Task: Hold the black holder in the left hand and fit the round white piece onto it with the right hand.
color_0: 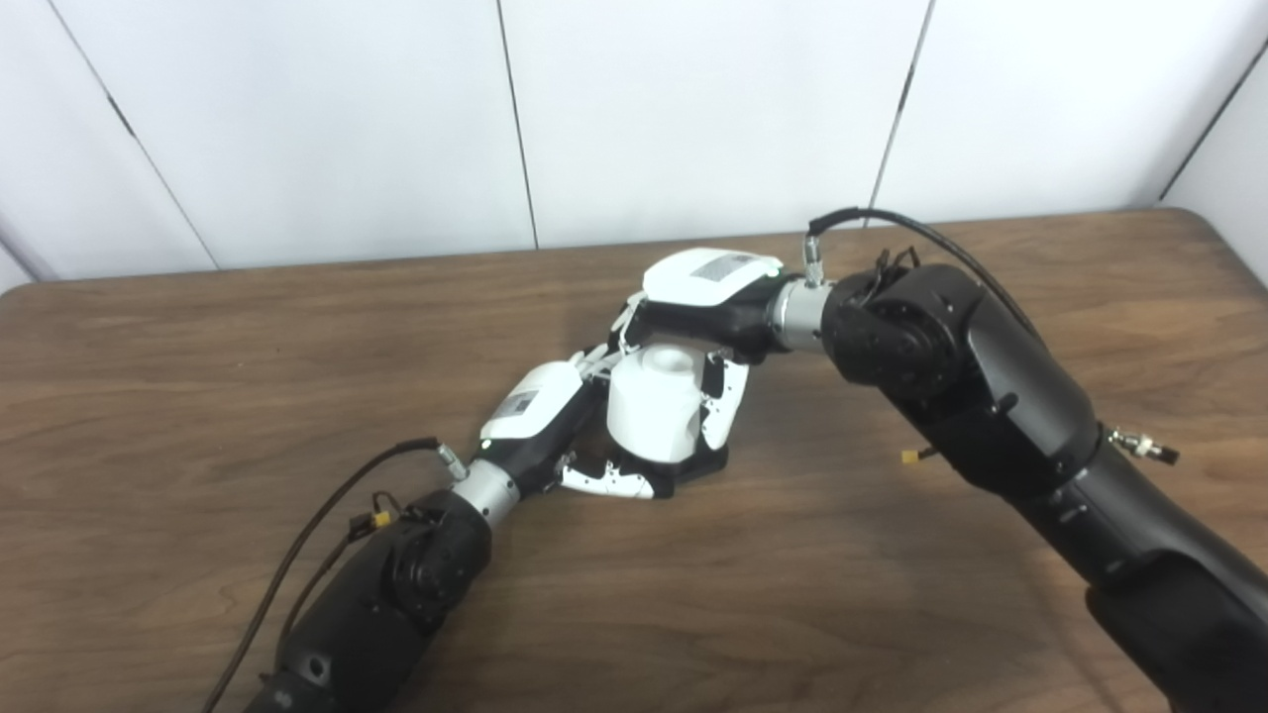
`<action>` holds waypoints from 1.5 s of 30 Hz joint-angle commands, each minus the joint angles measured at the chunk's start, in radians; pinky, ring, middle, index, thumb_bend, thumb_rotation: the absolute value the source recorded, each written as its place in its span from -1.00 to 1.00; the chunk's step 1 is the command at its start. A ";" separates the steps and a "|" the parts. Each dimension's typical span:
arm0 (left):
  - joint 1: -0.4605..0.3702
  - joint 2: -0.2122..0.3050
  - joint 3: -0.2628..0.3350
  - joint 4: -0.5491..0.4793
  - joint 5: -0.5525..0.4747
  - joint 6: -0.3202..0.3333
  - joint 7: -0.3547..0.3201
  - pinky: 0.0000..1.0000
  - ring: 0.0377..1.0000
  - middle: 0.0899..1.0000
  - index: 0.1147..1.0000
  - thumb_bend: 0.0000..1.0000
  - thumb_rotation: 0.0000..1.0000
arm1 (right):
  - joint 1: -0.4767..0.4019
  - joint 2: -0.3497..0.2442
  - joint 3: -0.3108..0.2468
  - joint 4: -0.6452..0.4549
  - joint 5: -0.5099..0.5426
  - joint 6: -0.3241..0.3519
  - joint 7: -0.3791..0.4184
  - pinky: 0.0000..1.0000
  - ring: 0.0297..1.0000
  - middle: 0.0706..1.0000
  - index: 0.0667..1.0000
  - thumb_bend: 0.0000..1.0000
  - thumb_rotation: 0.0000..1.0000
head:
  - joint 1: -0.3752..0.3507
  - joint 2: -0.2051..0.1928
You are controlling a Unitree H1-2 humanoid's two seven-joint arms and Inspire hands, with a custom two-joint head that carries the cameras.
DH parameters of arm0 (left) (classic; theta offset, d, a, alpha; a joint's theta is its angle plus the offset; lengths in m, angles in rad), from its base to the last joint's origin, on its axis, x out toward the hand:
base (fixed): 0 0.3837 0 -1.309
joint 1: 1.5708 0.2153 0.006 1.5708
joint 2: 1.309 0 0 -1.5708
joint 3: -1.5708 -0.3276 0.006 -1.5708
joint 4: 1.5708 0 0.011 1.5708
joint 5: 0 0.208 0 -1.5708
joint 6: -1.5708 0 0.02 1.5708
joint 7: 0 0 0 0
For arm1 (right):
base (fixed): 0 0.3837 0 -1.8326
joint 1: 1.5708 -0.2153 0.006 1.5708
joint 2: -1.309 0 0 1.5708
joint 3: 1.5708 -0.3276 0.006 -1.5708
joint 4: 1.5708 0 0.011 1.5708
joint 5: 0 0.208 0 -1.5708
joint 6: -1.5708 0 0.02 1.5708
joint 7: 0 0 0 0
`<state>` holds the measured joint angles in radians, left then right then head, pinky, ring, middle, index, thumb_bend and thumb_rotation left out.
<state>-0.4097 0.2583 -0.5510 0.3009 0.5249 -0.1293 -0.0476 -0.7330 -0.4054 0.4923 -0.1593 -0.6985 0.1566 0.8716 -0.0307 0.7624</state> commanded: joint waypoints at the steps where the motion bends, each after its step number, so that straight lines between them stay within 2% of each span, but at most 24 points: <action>1: 0.049 0.001 -0.066 0.064 0.036 0.023 -0.126 1.00 1.00 0.88 -0.17 0.05 -0.88 | -0.087 -0.032 -0.031 -0.014 -0.001 -0.011 0.001 0.87 0.86 0.65 -0.11 0.04 -0.71 | -0.005 0.000; 8: 0.048 0.004 -0.068 0.064 0.037 0.023 -0.129 1.00 1.00 0.88 -0.17 0.05 -0.88 | -0.151 -0.052 -0.060 -0.037 0.013 0.011 0.042 0.96 0.86 0.63 -0.11 0.04 -0.72 | -0.009 0.003; 15: 0.043 0.005 -0.071 0.076 0.039 0.019 -0.127 1.00 1.00 0.88 -0.17 0.05 -0.88 | -0.179 -0.072 -0.076 -0.050 0.030 0.015 0.071 0.82 0.79 0.61 -0.10 0.04 -0.72 | -0.012 0.007; 25: 0.039 0.004 -0.075 0.081 0.035 0.022 -0.125 1.00 1.00 0.89 -0.17 0.05 -0.88 | -0.158 -0.076 -0.073 -0.048 0.037 -0.009 0.060 0.82 0.78 0.60 -0.10 0.04 -0.72 | -0.007 0.007; 29: 0.038 0.006 -0.077 0.077 0.037 0.024 -0.126 1.00 1.00 0.88 -0.17 0.05 -0.87 | -0.131 -0.079 -0.056 -0.040 0.044 -0.075 0.035 0.81 0.80 0.59 -0.10 0.04 -0.73 | -0.004 0.009; 34: 0.041 0.007 -0.075 0.065 0.031 0.033 -0.133 1.00 1.00 0.88 -0.17 0.05 -0.88 | -0.068 -0.067 -0.067 0.014 0.038 -0.293 -0.148 0.74 0.78 0.57 -0.11 0.05 -0.72 | 0.001 0.013; 37: 0.043 0.008 -0.073 0.061 0.028 0.033 -0.132 1.00 1.00 0.87 -0.17 0.05 -0.88 | -0.050 -0.061 -0.069 0.041 0.017 -0.372 -0.218 0.84 0.82 0.61 -0.11 0.04 -0.71 | 0.001 0.013; 40: 0.042 0.008 -0.076 0.059 0.032 0.037 -0.133 1.00 1.00 0.87 -0.17 0.05 -0.88 | -0.043 -0.056 -0.071 0.058 0.004 -0.402 -0.249 0.90 0.83 0.62 -0.11 0.04 -0.71 | -0.004 0.016; 45: 0.038 0.007 -0.076 0.057 0.031 0.041 -0.137 1.00 1.00 0.88 -0.17 0.05 -0.87 | -0.039 -0.055 -0.073 0.059 -0.012 -0.402 -0.256 0.95 0.84 0.63 -0.11 0.04 -0.71 | 0.000 0.018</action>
<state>-0.4282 0.2601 -0.5656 0.3132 0.5169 -0.1324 -0.0499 -0.7270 -0.4571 0.4442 -0.0875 -0.7082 -0.2161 0.6604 -0.0291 0.7793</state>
